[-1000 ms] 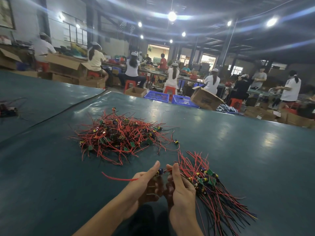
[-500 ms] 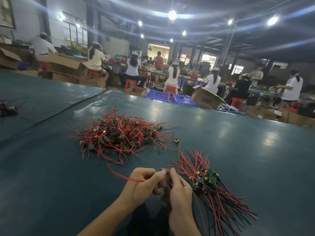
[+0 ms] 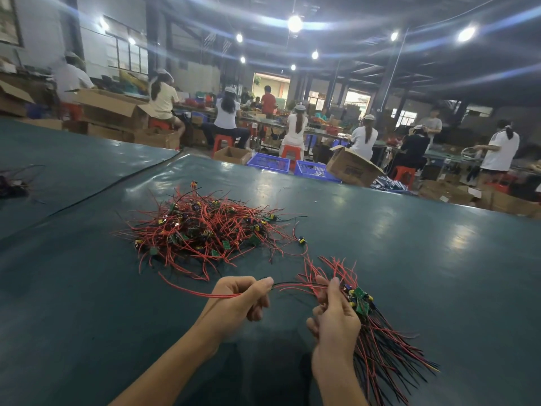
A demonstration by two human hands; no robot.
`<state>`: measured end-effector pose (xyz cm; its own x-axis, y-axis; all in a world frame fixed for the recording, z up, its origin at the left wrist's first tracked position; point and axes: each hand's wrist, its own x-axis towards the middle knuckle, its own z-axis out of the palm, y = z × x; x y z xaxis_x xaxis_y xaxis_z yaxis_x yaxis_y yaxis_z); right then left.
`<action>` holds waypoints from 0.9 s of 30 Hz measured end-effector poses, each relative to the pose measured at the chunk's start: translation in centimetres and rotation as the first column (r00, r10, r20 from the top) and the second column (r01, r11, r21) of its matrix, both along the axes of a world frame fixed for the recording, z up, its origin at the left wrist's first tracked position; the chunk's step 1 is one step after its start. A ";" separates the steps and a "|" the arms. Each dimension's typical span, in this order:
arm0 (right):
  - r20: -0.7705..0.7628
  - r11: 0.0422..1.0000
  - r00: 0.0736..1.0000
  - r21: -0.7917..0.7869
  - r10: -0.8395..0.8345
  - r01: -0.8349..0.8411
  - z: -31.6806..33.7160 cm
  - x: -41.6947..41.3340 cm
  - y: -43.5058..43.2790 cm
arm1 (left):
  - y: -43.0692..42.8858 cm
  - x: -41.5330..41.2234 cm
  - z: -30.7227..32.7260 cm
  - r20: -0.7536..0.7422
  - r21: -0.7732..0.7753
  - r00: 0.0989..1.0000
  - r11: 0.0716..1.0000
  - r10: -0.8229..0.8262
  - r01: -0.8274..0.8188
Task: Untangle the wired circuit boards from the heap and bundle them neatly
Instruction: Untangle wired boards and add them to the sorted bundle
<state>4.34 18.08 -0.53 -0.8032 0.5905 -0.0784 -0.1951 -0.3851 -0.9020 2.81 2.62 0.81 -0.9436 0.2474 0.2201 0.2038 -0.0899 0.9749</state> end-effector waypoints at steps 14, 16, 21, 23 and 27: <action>0.010 0.997 1.000 0.071 -0.027 0.027 0.4 0.2 0.0 | -0.6 -0.2 0.1 0.002 -0.084 0.994 0.990 -0.112 0.112; -0.005 0.996 0.996 0.016 -0.084 0.084 0.4 0.1 0.7 | -0.6 -0.2 0.1 0.017 -0.066 0.995 0.993 -0.100 0.101; -0.090 0.998 0.994 -0.011 -0.055 0.055 0.7 0.5 -0.4 | -0.1 0.0 -0.1 0.148 0.104 0.984 0.991 -0.097 0.082; -0.097 0.996 0.993 0.072 0.067 -0.060 0.6 1.0 -1.3 | 0.0 0.0 0.1 0.187 0.164 0.976 0.983 -0.115 0.084; -0.028 0.871 0.936 0.376 0.352 -0.316 0.0 1.9 -3.3 | 0.1 0.4 0.3 0.247 0.150 0.951 0.977 -0.185 0.151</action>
<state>6.22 14.76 -0.57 -0.9506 0.2587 0.1717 -0.2018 -0.0943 -0.9749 3.19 2.76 1.13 -0.9193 0.3933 0.0145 -0.0825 -0.2285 0.9700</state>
